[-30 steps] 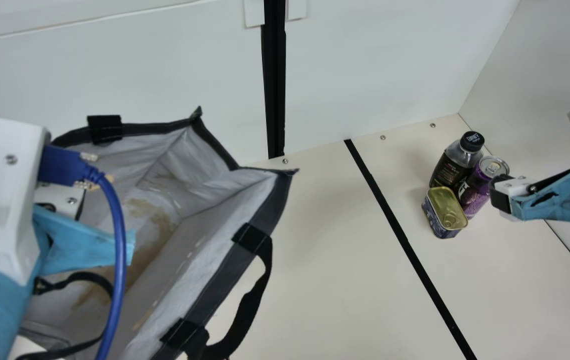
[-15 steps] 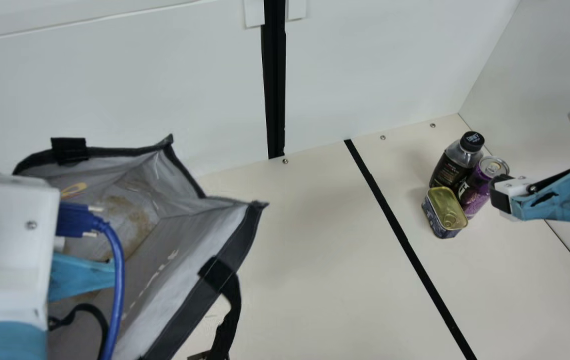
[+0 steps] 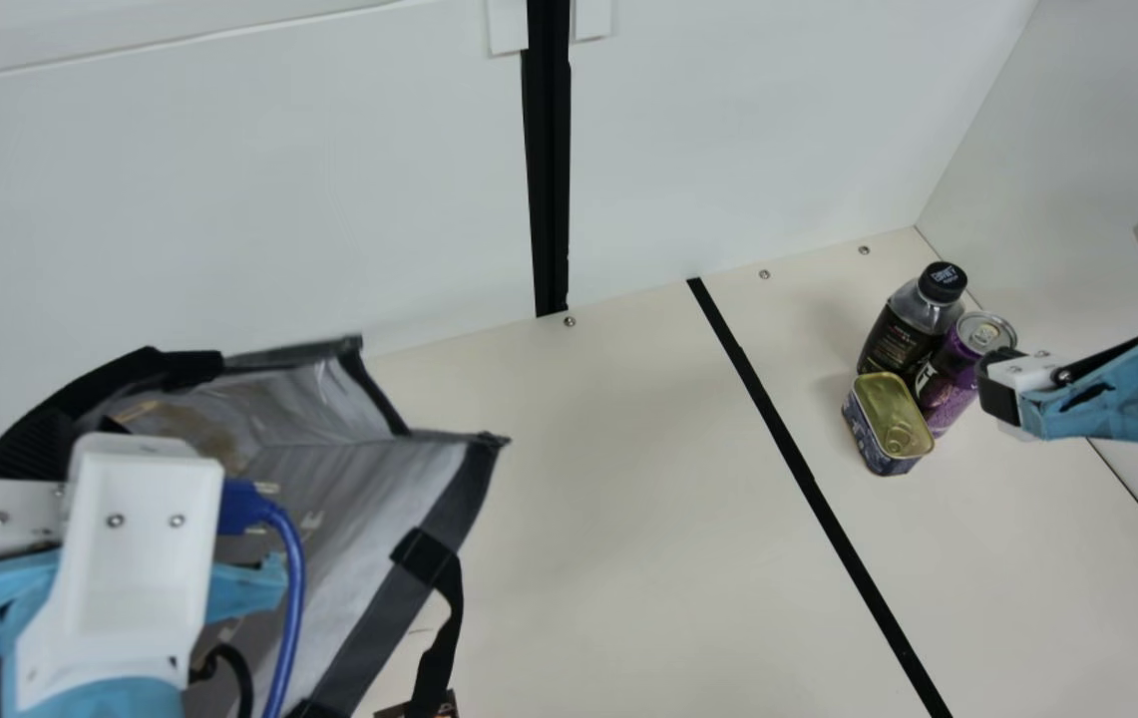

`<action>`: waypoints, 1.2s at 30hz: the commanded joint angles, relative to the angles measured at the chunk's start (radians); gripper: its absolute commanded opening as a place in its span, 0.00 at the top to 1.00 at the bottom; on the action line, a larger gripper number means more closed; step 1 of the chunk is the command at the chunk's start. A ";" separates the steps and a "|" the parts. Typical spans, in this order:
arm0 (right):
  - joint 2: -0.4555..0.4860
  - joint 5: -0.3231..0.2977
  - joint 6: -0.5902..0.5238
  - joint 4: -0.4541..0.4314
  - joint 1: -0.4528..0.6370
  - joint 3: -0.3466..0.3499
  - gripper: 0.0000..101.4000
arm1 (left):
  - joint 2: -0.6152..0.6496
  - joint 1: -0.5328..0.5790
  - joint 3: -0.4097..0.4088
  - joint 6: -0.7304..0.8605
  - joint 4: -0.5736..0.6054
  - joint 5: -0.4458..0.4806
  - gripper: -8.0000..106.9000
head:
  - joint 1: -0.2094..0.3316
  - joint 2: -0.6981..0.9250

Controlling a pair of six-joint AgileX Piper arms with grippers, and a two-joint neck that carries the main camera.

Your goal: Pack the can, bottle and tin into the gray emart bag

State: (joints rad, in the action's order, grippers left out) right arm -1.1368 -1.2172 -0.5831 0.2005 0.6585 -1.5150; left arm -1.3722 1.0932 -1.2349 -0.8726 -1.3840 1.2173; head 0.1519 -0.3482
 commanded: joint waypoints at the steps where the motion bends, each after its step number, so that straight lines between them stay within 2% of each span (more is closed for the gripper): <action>1: 0.000 0.000 0.000 0.000 0.000 0.000 0.10 | -0.002 0.007 0.013 -0.011 0.015 0.003 0.84 | 0.023 -0.001; 7: 0.000 0.000 0.000 0.000 0.000 0.000 0.10 | -0.015 0.031 0.036 -0.035 0.074 0.003 0.84 | 0.023 -0.001; 13: 0.000 0.000 0.000 0.000 0.000 0.000 0.10 | -0.027 0.050 0.030 -0.050 0.189 0.003 0.84 | 0.023 -0.001; 30: 0.000 0.000 0.000 0.000 0.000 0.000 0.10 | -0.036 0.055 -0.073 -0.059 0.574 0.003 0.84 | 0.023 -0.001; 36: 0.000 0.000 0.000 0.000 0.000 0.000 0.10 | -0.038 0.001 -0.089 -0.035 0.679 -0.051 0.84 | 0.023 -0.001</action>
State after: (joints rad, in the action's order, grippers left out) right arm -1.1368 -1.2172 -0.5831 0.2005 0.6585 -1.5150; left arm -1.4100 1.1028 -1.3222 -0.9139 -0.7387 1.1790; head 0.1519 -0.3482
